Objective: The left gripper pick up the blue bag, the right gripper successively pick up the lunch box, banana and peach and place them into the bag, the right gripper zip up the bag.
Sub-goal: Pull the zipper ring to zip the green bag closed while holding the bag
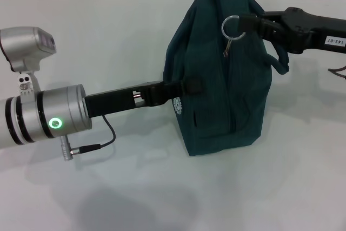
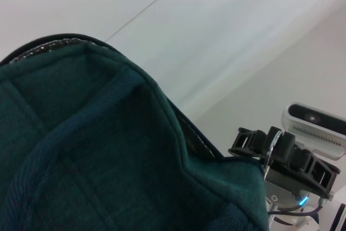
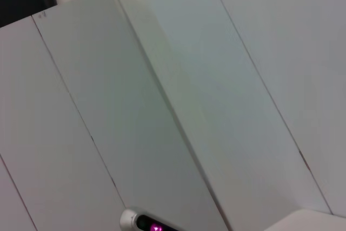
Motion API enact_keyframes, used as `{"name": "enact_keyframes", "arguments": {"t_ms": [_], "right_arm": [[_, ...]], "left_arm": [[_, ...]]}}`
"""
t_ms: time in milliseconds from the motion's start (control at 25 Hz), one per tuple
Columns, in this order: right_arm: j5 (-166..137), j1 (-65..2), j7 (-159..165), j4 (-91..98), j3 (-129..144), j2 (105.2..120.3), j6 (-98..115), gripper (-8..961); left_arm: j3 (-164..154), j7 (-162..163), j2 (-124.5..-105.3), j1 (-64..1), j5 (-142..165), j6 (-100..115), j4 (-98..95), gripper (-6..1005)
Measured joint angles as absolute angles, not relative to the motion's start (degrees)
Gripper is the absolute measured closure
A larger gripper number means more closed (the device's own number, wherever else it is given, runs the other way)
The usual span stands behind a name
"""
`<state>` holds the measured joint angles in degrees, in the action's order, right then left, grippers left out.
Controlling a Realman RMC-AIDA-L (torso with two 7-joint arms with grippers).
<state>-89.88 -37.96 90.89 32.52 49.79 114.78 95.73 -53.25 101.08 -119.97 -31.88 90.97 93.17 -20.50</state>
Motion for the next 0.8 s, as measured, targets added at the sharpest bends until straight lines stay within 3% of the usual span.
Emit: {"name": "enact_keyframes", "arguments": {"t_ms": [800], "right_arm": [[-88.32,-37.09,91.58,32.43,49.74,114.70,93.37,930]], "left_arm": [[-56.18,99.46,-119.97,-31.52,90.60,97.45,-20.48,943]]}}
